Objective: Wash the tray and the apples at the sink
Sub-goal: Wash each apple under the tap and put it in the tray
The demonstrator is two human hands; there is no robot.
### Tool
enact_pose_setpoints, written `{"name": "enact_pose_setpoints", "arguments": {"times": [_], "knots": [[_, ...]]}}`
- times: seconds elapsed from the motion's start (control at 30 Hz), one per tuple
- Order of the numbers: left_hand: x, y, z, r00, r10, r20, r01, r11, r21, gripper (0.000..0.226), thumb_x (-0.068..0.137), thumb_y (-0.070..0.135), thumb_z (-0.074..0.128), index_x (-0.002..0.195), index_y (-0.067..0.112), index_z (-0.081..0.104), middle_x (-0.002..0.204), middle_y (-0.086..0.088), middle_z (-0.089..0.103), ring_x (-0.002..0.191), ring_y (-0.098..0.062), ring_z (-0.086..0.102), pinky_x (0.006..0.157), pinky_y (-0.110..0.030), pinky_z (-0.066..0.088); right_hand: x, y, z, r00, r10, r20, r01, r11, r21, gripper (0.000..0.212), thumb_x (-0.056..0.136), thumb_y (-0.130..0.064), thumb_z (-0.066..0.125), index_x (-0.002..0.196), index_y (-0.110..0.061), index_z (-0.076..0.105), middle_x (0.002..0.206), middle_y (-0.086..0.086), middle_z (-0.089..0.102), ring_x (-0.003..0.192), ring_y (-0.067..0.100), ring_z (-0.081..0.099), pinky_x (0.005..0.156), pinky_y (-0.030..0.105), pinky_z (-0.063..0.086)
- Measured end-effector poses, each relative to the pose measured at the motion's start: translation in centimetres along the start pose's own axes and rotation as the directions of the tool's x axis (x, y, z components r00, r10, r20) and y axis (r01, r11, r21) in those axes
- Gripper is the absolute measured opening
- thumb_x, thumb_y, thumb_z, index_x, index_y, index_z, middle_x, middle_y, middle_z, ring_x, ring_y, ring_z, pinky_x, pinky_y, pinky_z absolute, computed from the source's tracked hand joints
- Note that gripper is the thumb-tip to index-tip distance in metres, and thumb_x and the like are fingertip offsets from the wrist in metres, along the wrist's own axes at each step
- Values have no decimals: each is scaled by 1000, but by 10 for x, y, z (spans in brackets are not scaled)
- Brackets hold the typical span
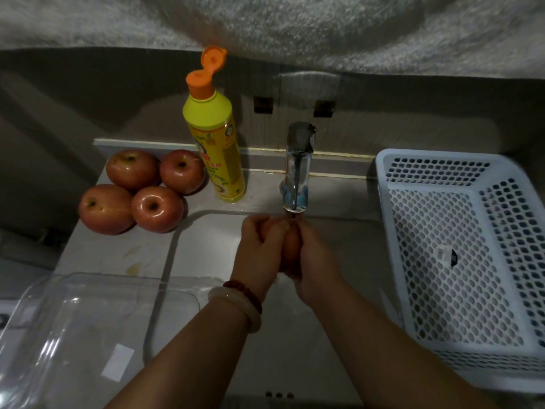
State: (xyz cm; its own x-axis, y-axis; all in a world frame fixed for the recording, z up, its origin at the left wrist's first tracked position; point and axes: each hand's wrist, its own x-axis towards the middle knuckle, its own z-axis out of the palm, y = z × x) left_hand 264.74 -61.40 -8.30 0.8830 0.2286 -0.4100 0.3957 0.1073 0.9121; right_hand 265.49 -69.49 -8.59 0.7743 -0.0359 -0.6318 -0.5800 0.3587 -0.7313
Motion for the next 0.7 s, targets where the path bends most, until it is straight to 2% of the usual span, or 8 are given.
{"name": "enact_pose_setpoints", "arguments": {"times": [0.1,0.2,0.3,0.37,0.43,0.53,0.63,0.7], "knots": [[0,4,1,990,-116,85,122,990,-72,23,90,36,61,110,26,53,107,-4,66,98,-18,66,82,-41,58,-1,4,-2,961,-272,-57,254,942,-220,20,98,-28,49,107,-25,67,104,2,70,94,16,67,70,30,56],[-4,2,1,972,-166,168,191,971,-143,36,86,34,67,118,26,54,112,-6,66,100,-22,67,76,-38,60,-7,1,-4,944,-328,-43,311,924,-225,24,101,-25,46,96,-33,67,97,-7,70,93,8,66,82,27,54],[-4,-3,-4,992,-74,101,79,996,-51,37,83,33,71,117,31,57,113,2,64,103,-19,64,85,-44,57,-7,-3,-9,954,-293,-70,276,942,-191,27,100,-27,47,85,-35,69,94,-8,72,87,5,67,74,22,52],[-5,-3,-8,998,1,61,-7,995,96,40,80,37,73,116,35,56,112,10,60,102,-12,60,88,-39,56,-7,-5,-14,947,-310,-90,284,933,-219,25,100,-31,46,94,-34,70,99,-13,70,90,0,65,73,17,50],[-8,0,-12,996,66,57,-78,971,224,50,79,39,73,123,35,52,112,13,54,96,-1,54,85,-26,52,-15,-12,-20,913,-399,-87,360,886,-291,24,101,-34,44,113,-37,65,110,-23,62,103,-9,56,81,11,44],[-12,6,-15,990,112,83,-132,943,306,56,77,37,75,127,32,49,117,10,51,93,-2,52,72,-11,45,-32,-35,-22,772,-635,13,577,694,-430,29,103,-29,43,129,-37,51,123,-25,50,110,-26,42,87,-3,34],[-15,7,-18,989,123,86,-145,930,338,57,76,36,77,125,32,49,123,4,51,95,-6,52,74,-16,47,-39,-66,-12,547,-803,238,761,359,-540,37,100,-29,41,137,-29,43,142,-14,42,135,-2,36,108,9,27],[-19,8,-21,991,113,74,-132,933,335,55,75,35,77,123,33,49,124,3,51,96,-7,53,75,-18,48,-32,-81,-3,441,-799,408,785,123,-608,45,100,-30,39,143,-18,41,148,-7,36,143,12,28,112,10,19]]}}
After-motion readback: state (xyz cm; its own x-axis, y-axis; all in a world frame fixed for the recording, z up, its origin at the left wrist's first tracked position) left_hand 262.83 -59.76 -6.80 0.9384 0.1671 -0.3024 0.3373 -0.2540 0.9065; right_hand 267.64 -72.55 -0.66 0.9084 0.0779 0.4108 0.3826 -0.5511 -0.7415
